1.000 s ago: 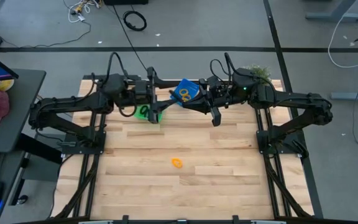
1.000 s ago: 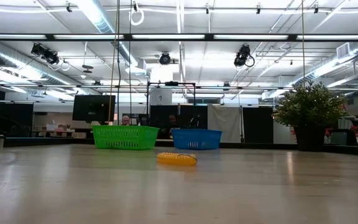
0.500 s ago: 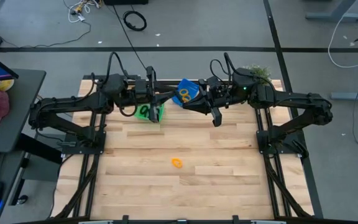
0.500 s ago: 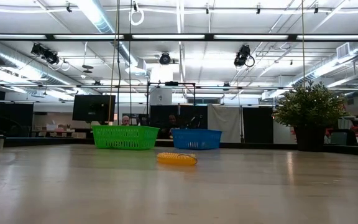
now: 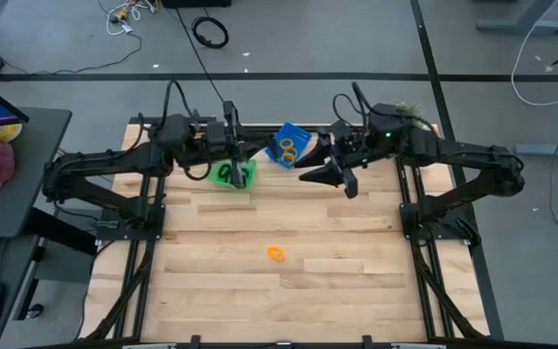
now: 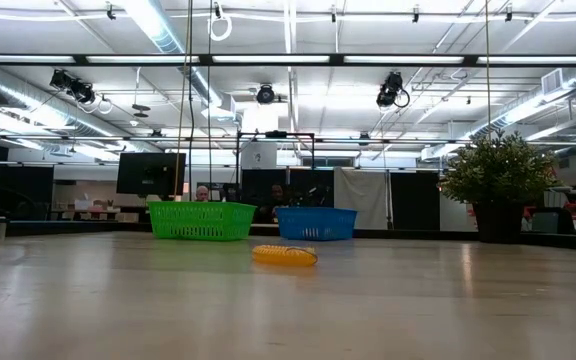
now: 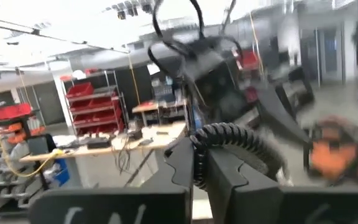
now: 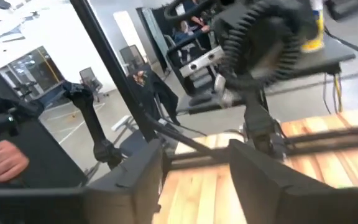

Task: Sort spring keychains into baskets
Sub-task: Put the black spring keychain into the green basket

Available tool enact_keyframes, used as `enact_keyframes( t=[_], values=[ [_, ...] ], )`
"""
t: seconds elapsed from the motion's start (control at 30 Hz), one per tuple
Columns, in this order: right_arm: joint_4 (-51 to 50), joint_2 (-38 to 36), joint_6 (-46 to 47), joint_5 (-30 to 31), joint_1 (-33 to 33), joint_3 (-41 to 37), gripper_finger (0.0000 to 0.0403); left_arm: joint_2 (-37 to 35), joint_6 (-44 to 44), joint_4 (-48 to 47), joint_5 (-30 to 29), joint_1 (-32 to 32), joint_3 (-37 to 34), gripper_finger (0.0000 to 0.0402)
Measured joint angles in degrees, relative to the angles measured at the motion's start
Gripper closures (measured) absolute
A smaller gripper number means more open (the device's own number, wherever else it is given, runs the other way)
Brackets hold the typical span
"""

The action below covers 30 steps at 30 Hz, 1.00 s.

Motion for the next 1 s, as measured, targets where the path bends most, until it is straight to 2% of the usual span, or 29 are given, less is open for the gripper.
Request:
enact_keyframes(
  t=[0.1,0.2,0.3,0.47,0.6,0.73,0.87,1.0],
  values=[
    [-3.08,-1.96,-0.02,0.08,-0.94,0.0,0.0187,-2.48,4.16,-6.86,-0.08,-0.14,-0.01,0.0385],
    [-4.93,-3.72,-0.46,1.26,-1.87,0.0,0.0175,-6.21,4.73,-15.0,-2.48,-0.22,-0.01,0.0383],
    [-6.35,-4.93,-1.5,3.6,-2.39,0.0,0.0173,-11.31,2.03,-23.36,-8.58,-0.87,0.01,0.0384],
    [-6.78,-5.15,-2.13,5.11,-2.62,0.01,0.0179,-18.27,-0.95,-33.58,-22.54,-4.96,0.01,0.0385],
    [-6.47,-4.52,-2.99,5.13,-2.62,0.02,0.0183,-19.95,-1.12,-32.44,-33.48,-7.36,0.01,0.0384],
    [-4.17,-4.06,-1.9,6.6,-2.7,0.01,0.0183,-19.46,-4.78,-26.19,-42.2,-6.4,0.01,0.0383],
    [-1.66,-4.08,-1.5,6.6,-3.29,0.02,0.0184,-18.48,-4.94,-23.0,-43.93,-3.21,0.06,0.0384],
    [-1.62,-4.04,-1.5,6.6,-3.78,0.02,0.0184,-16.89,-9.59,-23.41,-43.87,1.36,0.01,0.0385]
  ],
)
